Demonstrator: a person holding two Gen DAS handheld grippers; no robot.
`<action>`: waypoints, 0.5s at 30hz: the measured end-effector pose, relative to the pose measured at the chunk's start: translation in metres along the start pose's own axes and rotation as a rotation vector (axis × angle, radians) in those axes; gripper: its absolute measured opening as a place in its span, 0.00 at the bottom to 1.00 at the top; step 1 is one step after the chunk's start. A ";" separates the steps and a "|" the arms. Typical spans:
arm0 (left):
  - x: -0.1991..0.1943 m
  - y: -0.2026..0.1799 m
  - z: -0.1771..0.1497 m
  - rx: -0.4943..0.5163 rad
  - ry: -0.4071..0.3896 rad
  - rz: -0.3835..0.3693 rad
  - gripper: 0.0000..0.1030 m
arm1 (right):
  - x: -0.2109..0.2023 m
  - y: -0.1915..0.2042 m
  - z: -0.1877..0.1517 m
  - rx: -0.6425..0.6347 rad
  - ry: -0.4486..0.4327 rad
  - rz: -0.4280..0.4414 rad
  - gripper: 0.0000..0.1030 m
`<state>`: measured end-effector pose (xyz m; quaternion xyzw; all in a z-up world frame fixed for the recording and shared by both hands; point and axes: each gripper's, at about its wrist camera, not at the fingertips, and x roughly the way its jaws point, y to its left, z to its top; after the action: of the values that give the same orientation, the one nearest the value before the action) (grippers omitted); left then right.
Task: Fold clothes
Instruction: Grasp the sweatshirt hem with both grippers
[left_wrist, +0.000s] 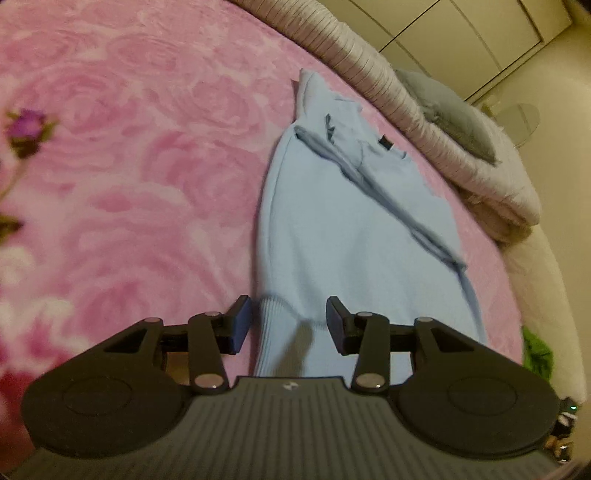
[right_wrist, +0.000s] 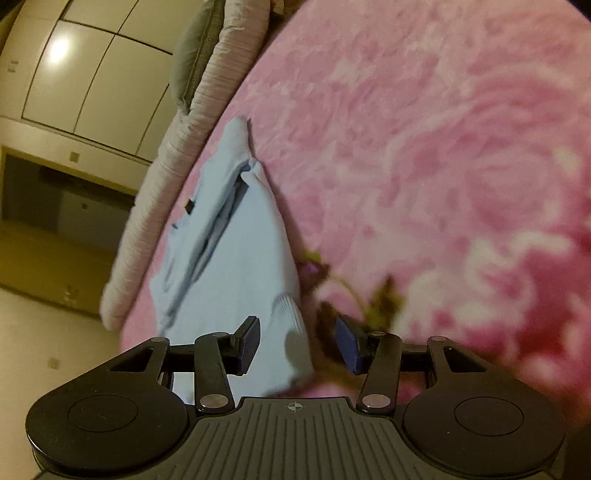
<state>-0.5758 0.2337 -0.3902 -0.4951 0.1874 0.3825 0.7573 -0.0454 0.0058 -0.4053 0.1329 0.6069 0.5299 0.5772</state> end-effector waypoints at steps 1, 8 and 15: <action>0.004 0.002 0.003 -0.007 0.008 -0.020 0.39 | 0.005 0.001 0.004 -0.003 0.012 0.007 0.48; 0.026 0.015 0.016 -0.070 0.056 -0.161 0.37 | 0.034 0.000 0.021 -0.008 0.082 0.056 0.37; 0.021 0.008 0.011 0.026 0.047 -0.148 0.07 | 0.027 0.004 0.015 -0.078 0.070 0.007 0.09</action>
<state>-0.5695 0.2542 -0.4044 -0.5067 0.1729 0.3112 0.7852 -0.0431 0.0360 -0.4138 0.0939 0.6052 0.5593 0.5586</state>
